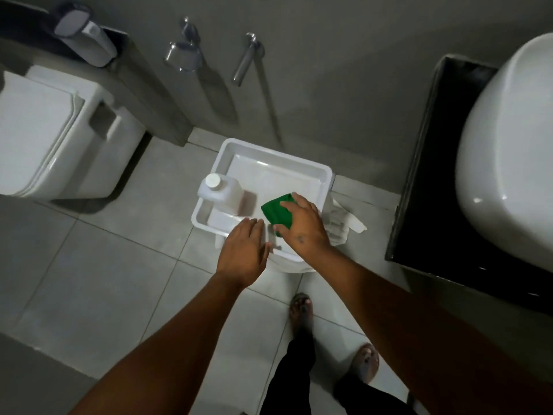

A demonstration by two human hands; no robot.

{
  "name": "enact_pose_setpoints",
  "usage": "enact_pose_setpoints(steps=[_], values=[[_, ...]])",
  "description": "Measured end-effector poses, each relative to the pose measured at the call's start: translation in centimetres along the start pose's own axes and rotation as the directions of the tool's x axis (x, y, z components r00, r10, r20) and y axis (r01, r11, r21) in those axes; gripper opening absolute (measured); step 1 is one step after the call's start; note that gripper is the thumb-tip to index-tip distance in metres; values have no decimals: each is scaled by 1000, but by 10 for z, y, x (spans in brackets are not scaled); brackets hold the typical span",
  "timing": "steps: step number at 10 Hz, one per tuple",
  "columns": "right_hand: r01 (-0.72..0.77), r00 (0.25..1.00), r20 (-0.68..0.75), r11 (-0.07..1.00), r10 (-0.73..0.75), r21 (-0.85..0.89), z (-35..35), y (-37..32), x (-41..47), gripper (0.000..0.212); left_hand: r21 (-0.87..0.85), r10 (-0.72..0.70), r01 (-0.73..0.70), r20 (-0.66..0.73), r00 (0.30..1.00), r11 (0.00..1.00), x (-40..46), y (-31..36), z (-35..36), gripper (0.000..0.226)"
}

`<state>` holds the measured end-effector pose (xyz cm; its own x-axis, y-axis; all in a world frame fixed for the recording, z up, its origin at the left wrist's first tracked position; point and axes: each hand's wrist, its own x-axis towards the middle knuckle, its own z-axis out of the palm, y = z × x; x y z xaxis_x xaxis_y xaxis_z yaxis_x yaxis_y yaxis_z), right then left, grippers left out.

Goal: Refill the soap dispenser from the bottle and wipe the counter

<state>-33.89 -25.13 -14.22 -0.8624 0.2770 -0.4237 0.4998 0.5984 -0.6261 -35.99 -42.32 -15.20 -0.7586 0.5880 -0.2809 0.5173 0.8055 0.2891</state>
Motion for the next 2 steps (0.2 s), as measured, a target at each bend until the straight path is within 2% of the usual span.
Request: enact_pose_setpoints(steps=[1, 2], values=[[44, 989, -148, 995, -31, 88, -56, 7, -39, 43, -35, 93, -95, -37, 995, 995, 14, 46, -22, 60], [101, 900, -434, 982, -23, 159, -140, 20, -85, 30, -37, 217, -223, -120, 969, 974, 42, 113, -62, 63]])
